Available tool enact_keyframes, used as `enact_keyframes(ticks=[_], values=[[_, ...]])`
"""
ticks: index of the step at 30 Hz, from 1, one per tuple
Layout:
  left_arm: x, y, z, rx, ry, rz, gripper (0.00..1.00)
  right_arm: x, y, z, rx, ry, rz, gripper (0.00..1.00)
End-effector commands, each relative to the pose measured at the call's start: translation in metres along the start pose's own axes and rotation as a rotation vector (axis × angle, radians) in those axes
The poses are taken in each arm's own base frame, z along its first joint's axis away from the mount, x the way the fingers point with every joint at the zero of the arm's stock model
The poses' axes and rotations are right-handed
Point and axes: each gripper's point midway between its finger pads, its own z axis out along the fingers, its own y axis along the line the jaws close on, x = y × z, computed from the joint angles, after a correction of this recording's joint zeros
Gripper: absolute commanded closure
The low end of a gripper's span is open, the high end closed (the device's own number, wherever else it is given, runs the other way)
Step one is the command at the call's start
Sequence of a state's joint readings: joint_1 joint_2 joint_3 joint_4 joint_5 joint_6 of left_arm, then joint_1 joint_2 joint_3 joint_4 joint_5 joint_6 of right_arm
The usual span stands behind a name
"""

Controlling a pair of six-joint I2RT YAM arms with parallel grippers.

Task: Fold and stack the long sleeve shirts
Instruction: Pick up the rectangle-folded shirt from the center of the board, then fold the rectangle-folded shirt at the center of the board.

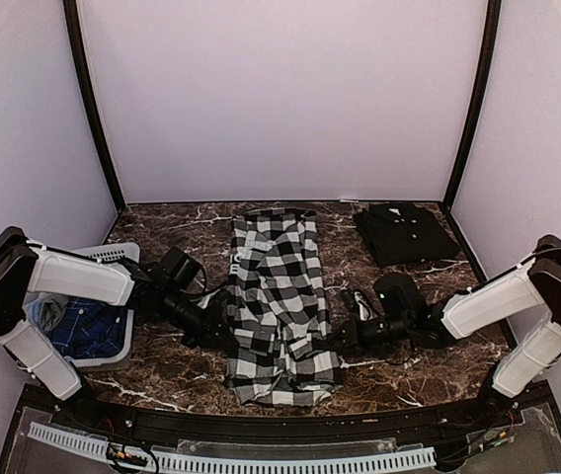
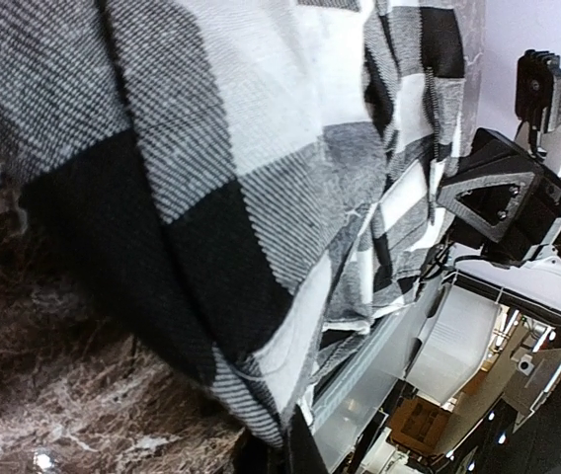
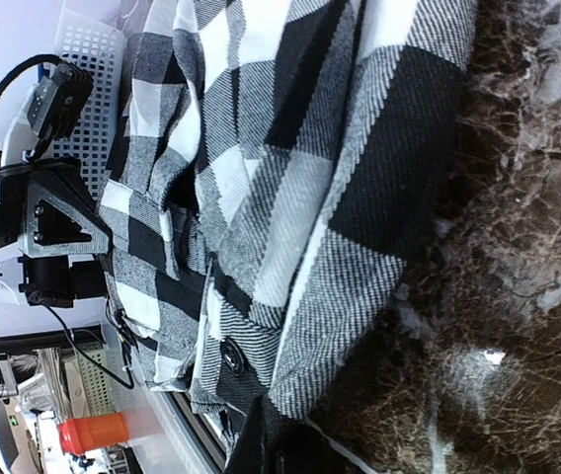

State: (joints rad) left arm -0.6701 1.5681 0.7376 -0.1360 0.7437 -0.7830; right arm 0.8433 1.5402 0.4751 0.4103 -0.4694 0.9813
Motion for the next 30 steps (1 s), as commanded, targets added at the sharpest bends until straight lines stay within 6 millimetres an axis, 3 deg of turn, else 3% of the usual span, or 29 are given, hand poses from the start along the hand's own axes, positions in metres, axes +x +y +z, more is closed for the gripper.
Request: enact_keyframes(ticks=[1,7,12,16,25,30], values=[[-0.010,-0.032,-0.019,0.126,-0.034,0.027,1.00,-0.020,0.033,-0.006,-0.079,-0.047,-0.025,1.00],[-0.038,-0.050,-0.034,0.228,-0.091,0.020,1.00,-0.051,0.059,-0.002,-0.169,-0.096,-0.010,1.00],[-0.066,-0.061,-0.044,0.328,-0.145,-0.034,1.00,-0.084,0.066,-0.001,-0.276,-0.152,0.061,1.00],[-0.088,-0.059,-0.053,0.353,-0.203,-0.078,1.00,-0.115,0.061,0.002,-0.325,-0.205,0.121,1.00],[-0.142,-0.037,-0.068,0.387,-0.320,-0.155,1.00,-0.172,0.046,0.004,-0.407,-0.293,0.202,1.00],[-0.174,-0.044,-0.078,0.424,-0.374,-0.140,1.00,-0.205,0.043,0.013,-0.387,-0.321,0.216,1.00]])
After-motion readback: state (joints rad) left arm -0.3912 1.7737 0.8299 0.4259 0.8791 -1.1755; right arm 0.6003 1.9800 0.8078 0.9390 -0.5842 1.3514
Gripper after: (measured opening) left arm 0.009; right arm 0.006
